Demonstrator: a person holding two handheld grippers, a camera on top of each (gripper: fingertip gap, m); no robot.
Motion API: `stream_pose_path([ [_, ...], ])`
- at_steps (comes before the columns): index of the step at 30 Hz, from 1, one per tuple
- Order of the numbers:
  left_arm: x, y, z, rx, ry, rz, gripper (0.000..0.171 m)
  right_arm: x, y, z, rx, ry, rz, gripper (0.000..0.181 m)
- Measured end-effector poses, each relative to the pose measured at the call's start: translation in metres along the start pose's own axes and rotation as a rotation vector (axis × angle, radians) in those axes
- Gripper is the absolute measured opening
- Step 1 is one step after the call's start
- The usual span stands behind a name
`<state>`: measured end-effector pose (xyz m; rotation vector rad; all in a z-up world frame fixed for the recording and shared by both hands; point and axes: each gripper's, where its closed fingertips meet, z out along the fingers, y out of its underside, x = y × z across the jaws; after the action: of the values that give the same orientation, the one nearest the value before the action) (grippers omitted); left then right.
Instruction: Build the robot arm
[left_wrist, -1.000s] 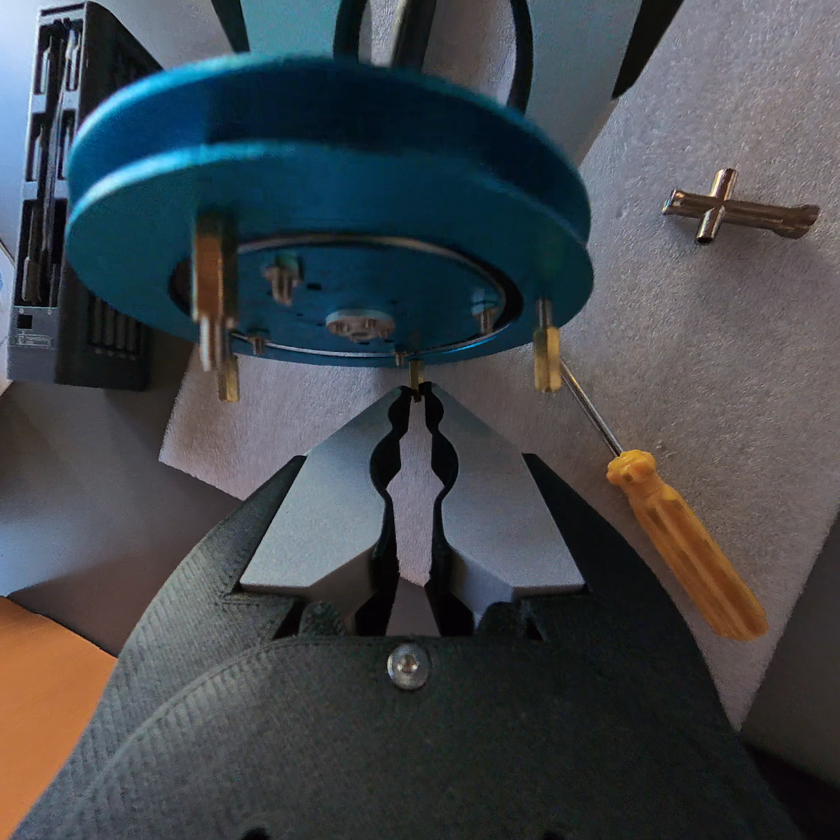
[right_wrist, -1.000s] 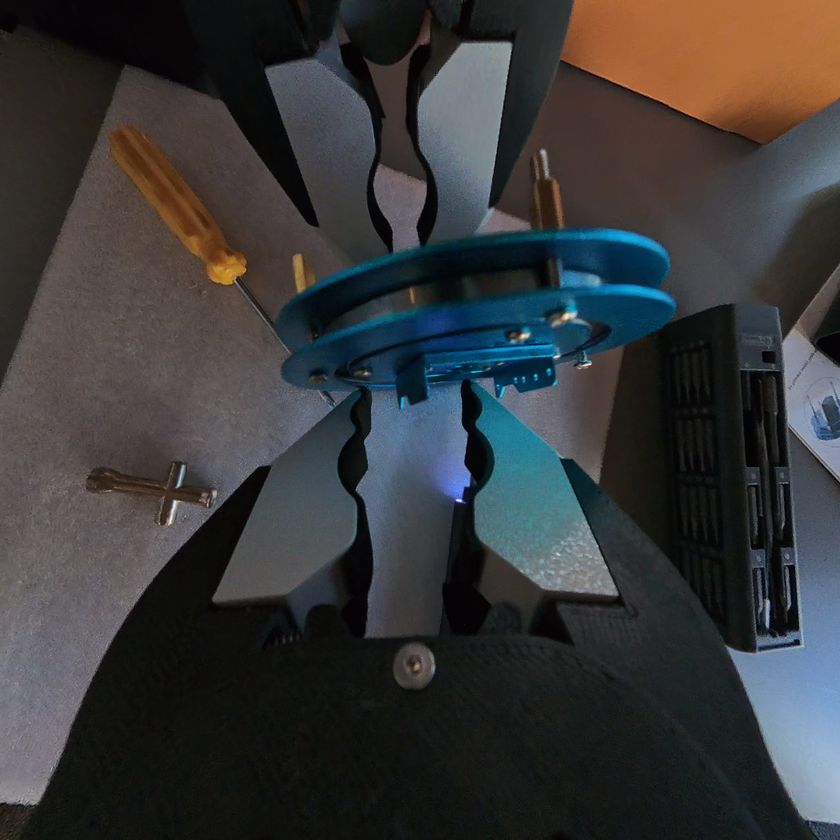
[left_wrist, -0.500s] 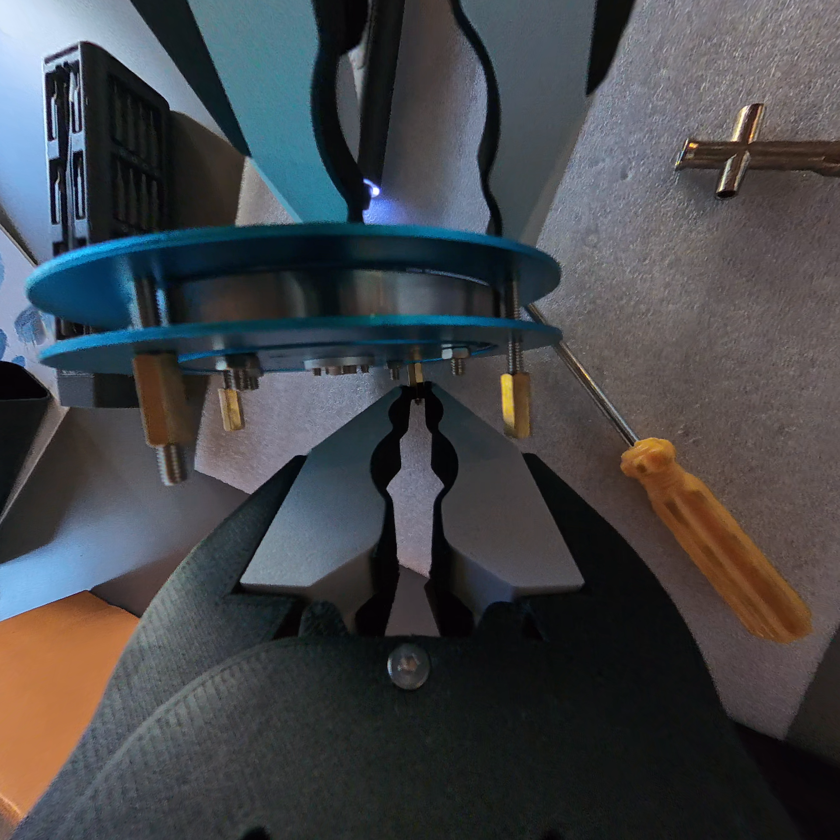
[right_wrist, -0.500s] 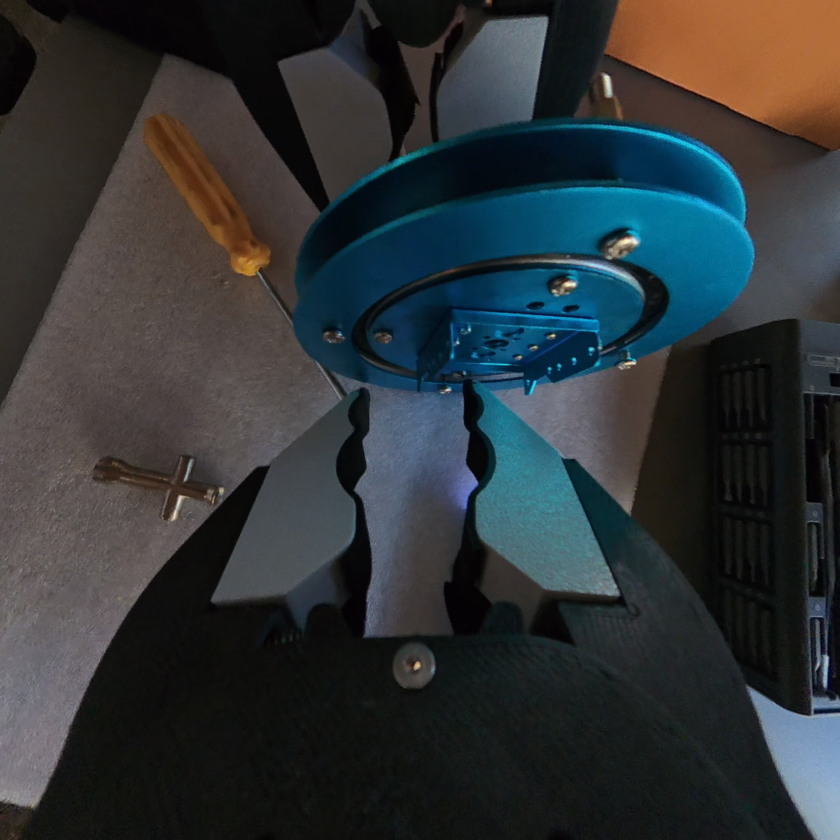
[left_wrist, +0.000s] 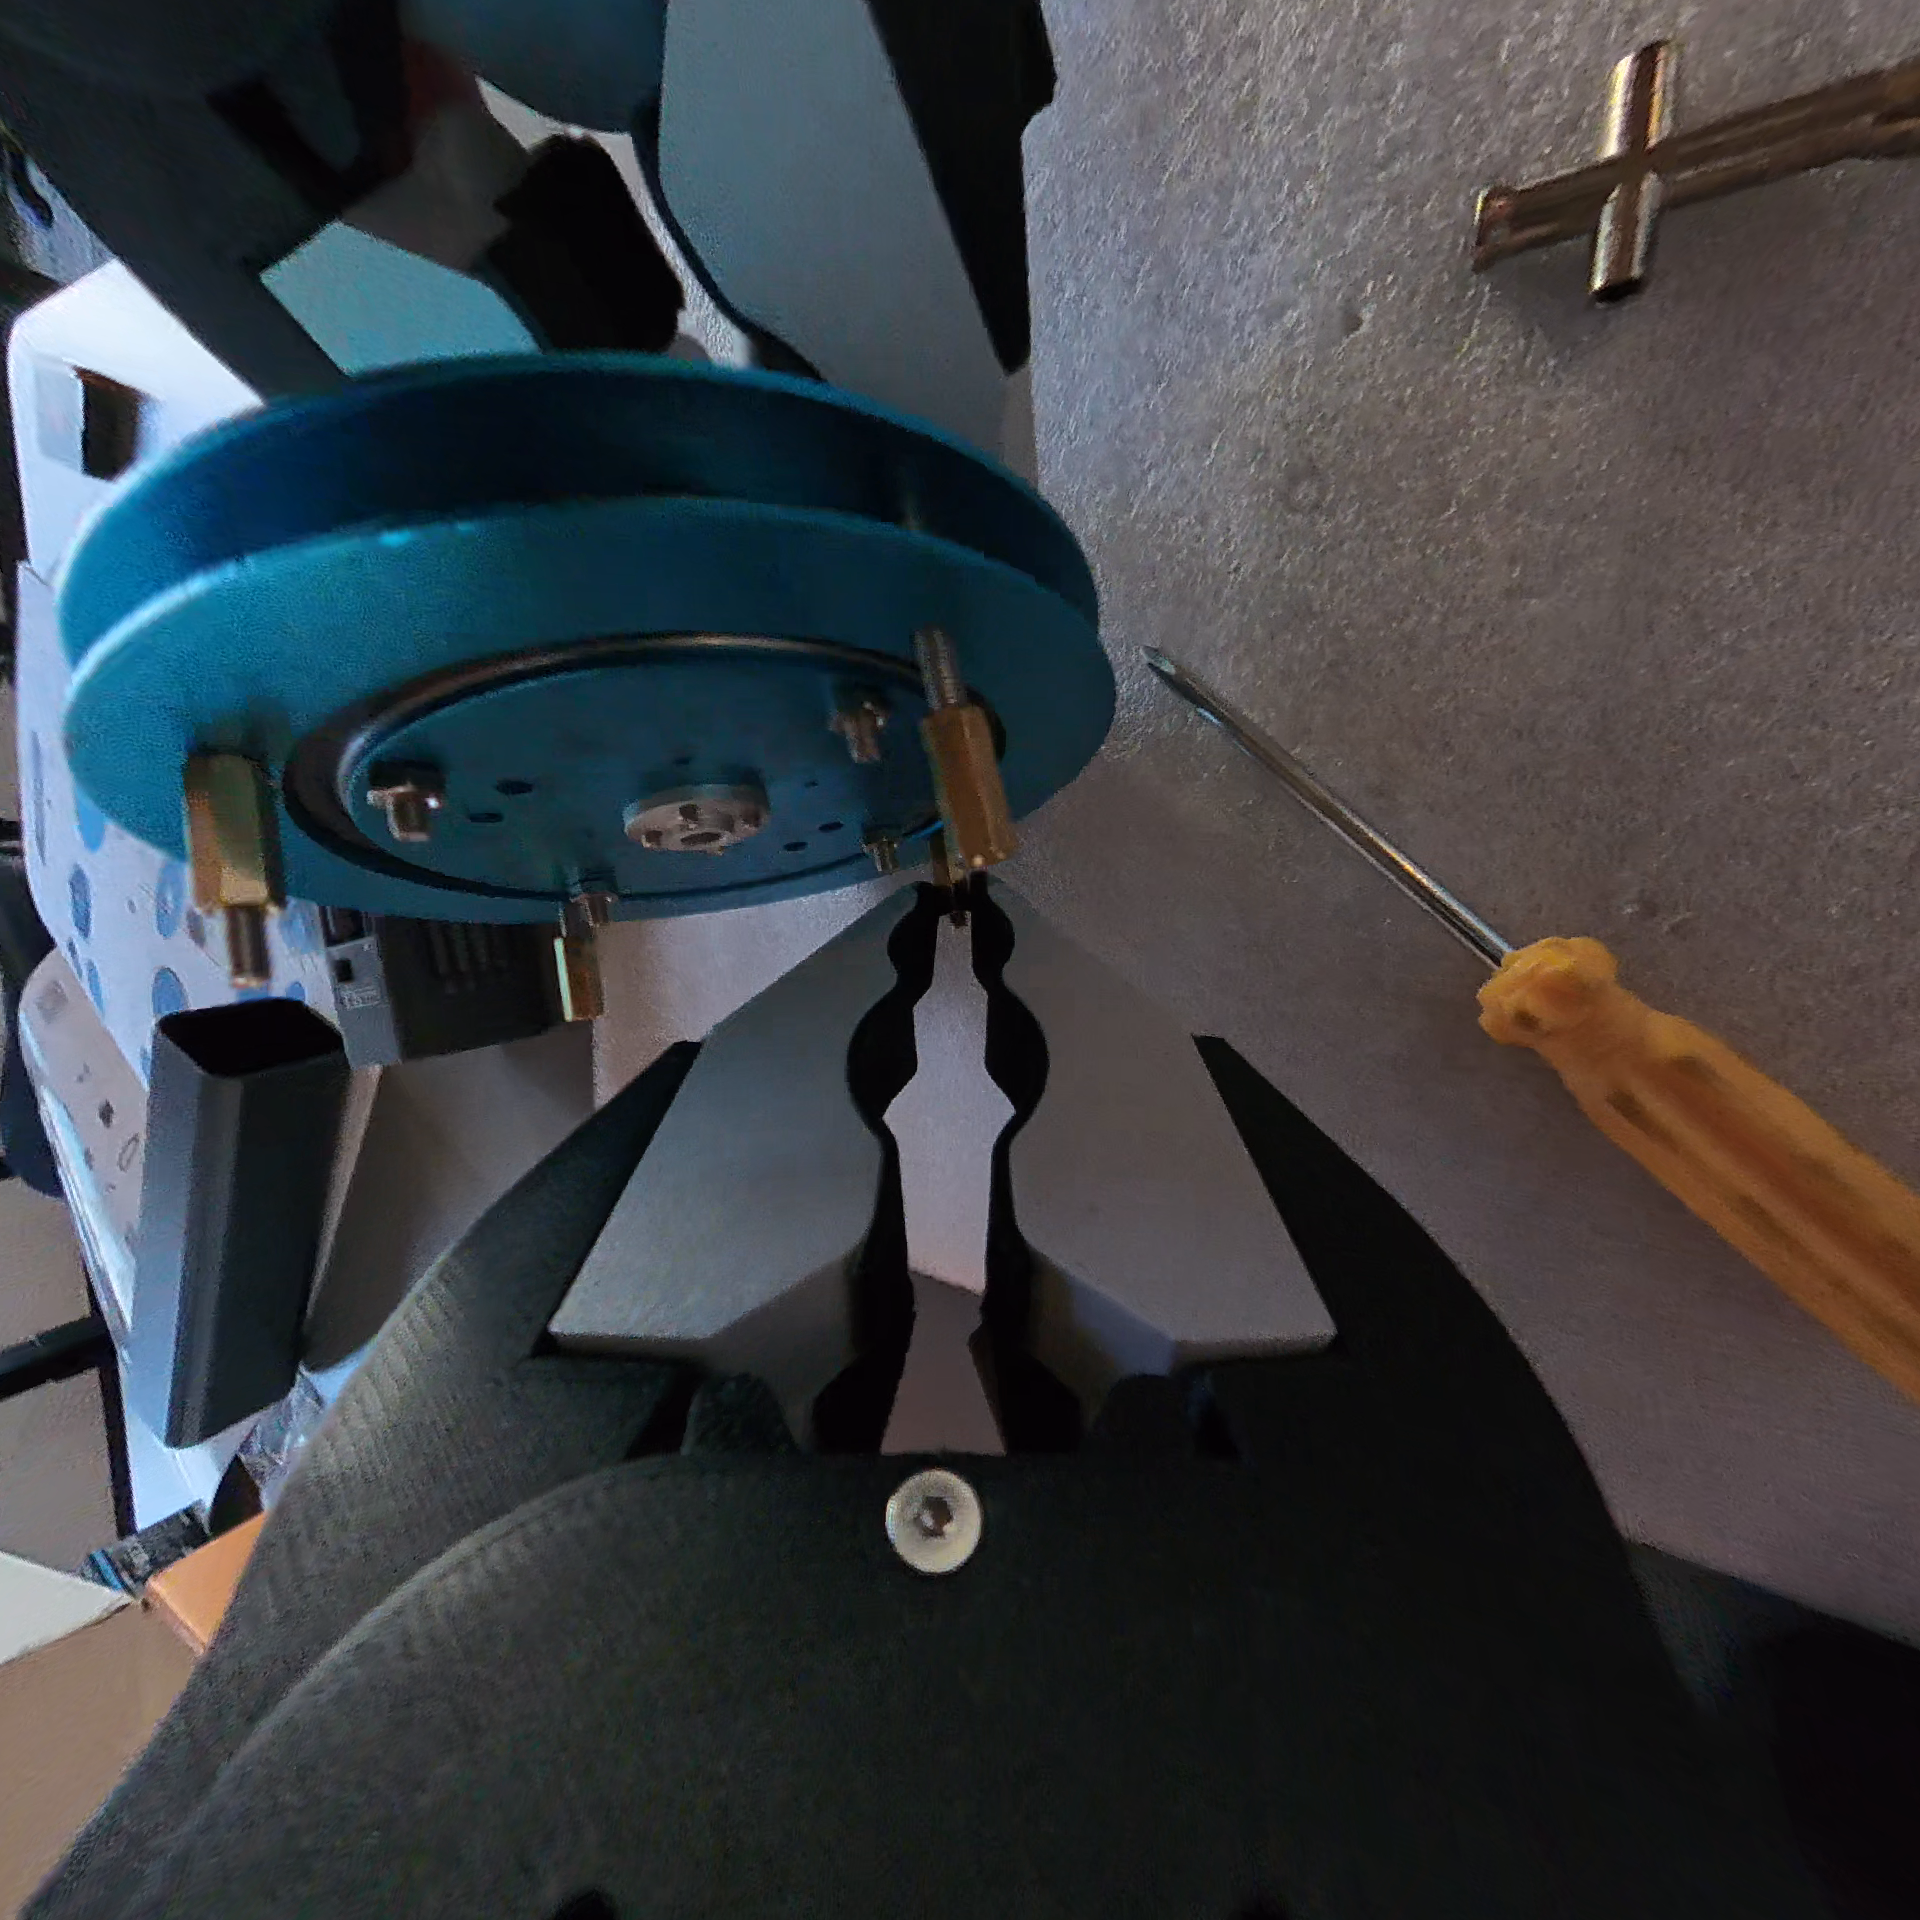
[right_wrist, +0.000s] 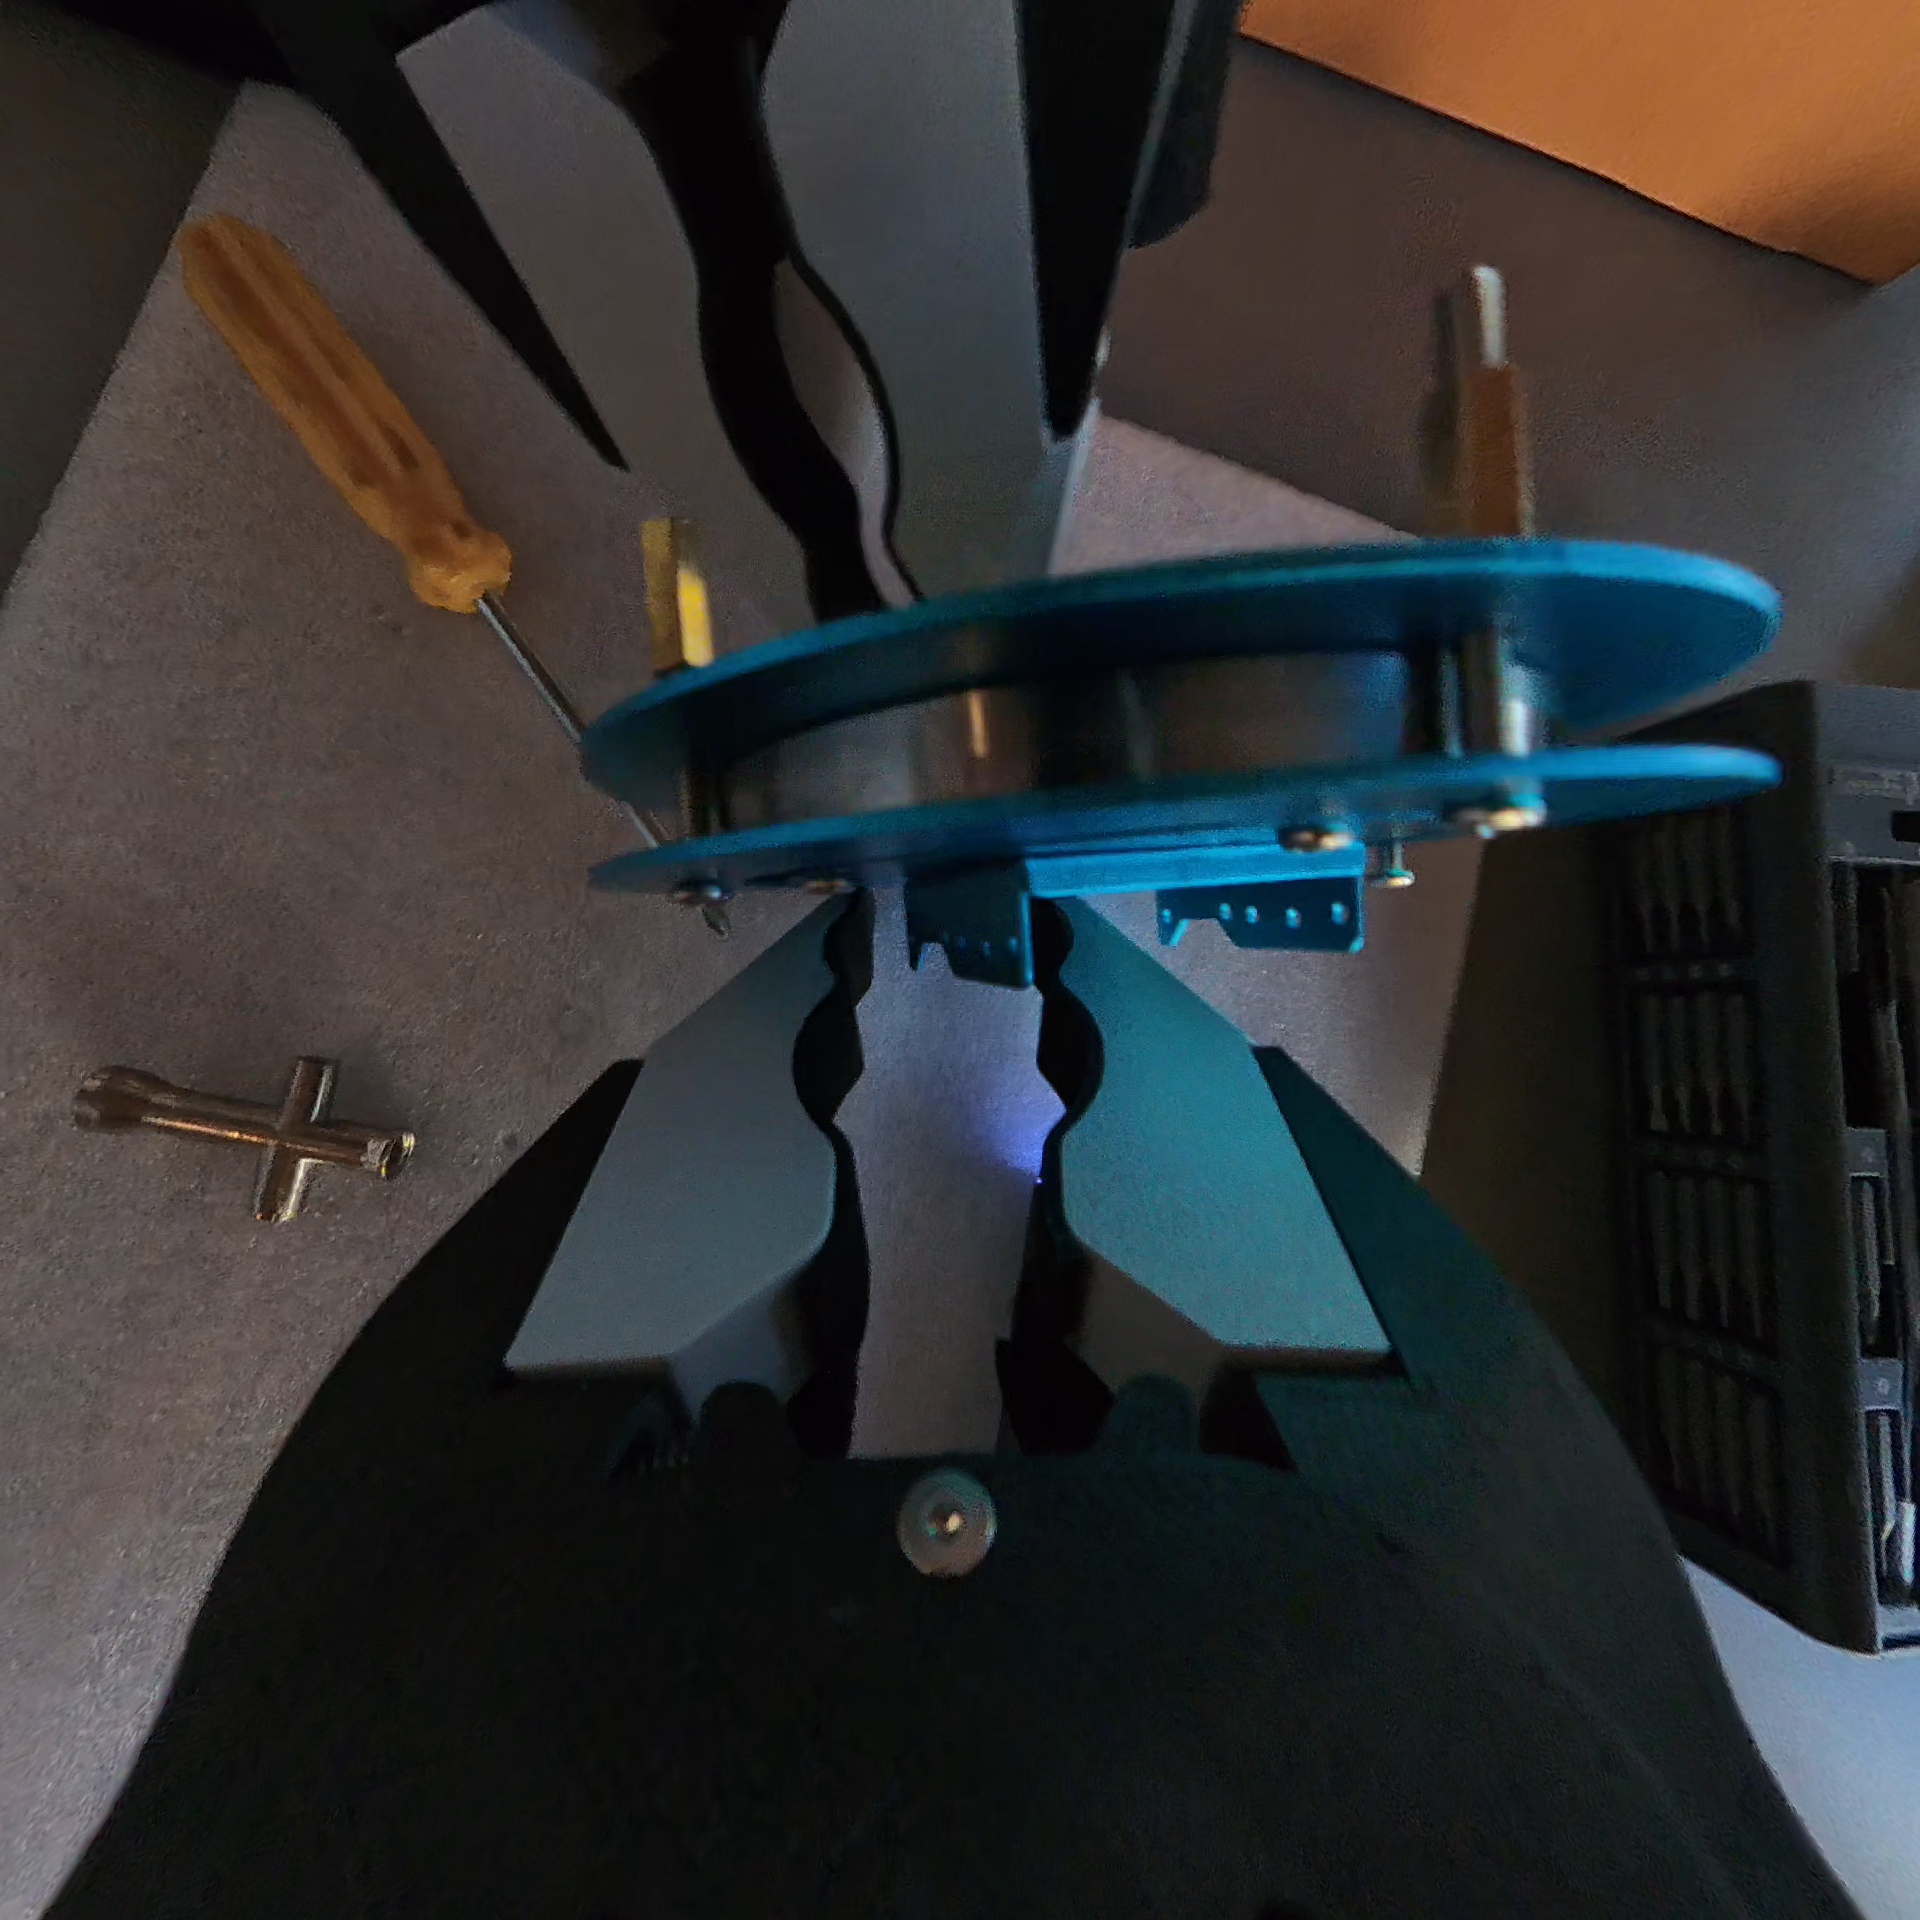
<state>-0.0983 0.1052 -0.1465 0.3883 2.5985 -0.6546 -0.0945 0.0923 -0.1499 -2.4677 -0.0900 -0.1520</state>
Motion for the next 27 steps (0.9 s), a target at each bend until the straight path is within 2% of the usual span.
stream_pose_path([
  [4, 0.001, 0.001, 0.001, 0.003, 0.037, -0.003, 0.003, 0.000, -0.001, 0.001, -0.015, 0.030, 0.016, 0.027],
  [13, 0.002, 0.001, 0.003, 0.020, -0.009, 0.007, 0.005, -0.001, -0.001, 0.000, -0.078, 0.085, -0.032, 0.028],
  [27, 0.001, 0.000, 0.003, 0.054, -0.043, -0.022, 0.004, 0.001, -0.001, -0.012, -0.070, 0.087, -0.032, 0.035],
])
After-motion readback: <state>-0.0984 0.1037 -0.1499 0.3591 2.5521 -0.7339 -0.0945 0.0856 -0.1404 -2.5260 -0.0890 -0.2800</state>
